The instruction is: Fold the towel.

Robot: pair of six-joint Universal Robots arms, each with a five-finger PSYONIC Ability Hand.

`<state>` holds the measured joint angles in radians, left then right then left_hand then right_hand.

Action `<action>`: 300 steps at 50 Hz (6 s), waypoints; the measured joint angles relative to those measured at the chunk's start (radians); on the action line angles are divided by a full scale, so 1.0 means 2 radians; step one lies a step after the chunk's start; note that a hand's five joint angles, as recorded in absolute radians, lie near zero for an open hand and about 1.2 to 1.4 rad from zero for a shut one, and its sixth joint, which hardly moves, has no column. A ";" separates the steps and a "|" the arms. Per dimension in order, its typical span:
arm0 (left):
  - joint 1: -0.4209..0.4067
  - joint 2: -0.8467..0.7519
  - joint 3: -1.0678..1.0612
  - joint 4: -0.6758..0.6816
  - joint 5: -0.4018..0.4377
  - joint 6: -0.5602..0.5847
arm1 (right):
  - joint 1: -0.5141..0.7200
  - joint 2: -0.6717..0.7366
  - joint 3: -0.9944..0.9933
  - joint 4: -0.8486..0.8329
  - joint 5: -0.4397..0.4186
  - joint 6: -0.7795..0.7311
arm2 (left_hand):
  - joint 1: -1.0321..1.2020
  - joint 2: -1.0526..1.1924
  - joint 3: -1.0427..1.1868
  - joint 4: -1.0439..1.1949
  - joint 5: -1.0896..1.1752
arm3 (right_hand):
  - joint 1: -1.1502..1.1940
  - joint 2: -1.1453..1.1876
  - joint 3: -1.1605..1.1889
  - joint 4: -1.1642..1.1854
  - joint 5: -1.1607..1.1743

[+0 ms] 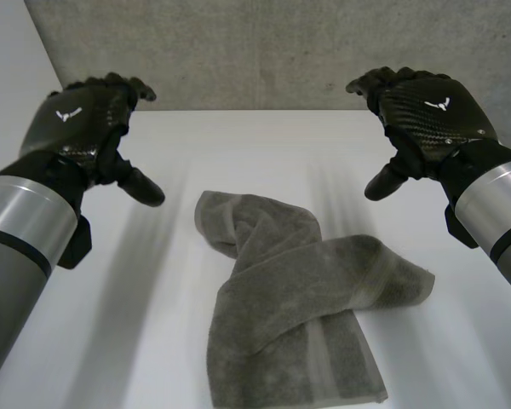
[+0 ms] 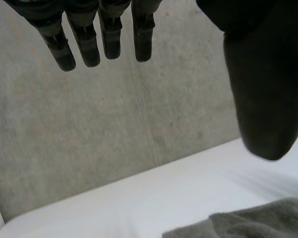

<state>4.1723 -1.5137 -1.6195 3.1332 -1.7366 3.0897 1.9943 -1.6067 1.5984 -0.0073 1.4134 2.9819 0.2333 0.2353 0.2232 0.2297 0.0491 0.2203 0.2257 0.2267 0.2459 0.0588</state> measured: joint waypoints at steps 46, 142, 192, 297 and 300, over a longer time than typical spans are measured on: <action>-0.097 -0.287 0.052 -0.048 -0.020 -0.128 | -0.016 0.300 -0.095 0.074 -0.104 -0.137 | 0.393 0.397 0.000 0.000 0.402 | 0.529 0.525 0.000 0.000 0.532; -0.038 -0.100 0.038 -0.040 0.085 -0.069 | -0.027 0.082 0.008 0.067 -0.069 -0.119 | 0.002 0.002 0.000 0.000 0.001 | 0.000 0.003 0.000 0.000 0.000; -0.034 -0.243 0.008 -0.039 0.123 -0.074 | 0.021 0.140 0.193 -0.058 -0.063 -0.082 | 0.388 0.387 0.000 0.000 0.393 | 0.461 0.460 0.000 0.000 0.459; -0.138 -0.258 0.093 0.035 0.034 -0.056 | -0.063 0.171 -0.036 -0.120 -0.046 -0.077 | 0.097 0.095 0.000 0.000 0.085 | 0.539 0.535 0.000 0.000 0.546; -0.145 -0.276 0.094 0.036 0.016 -0.058 | -0.063 0.177 -0.044 -0.120 -0.038 -0.075 | 0.097 0.095 0.000 0.000 0.085 | 0.539 0.535 0.000 0.000 0.546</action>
<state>3.8832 -2.0650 -1.4311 3.2045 -1.7053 2.9736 1.8681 -1.2519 1.5101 -0.2477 1.3371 2.8316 0.4267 0.4245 0.2232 0.2297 0.2190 1.2990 1.2955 0.2268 0.2458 1.1518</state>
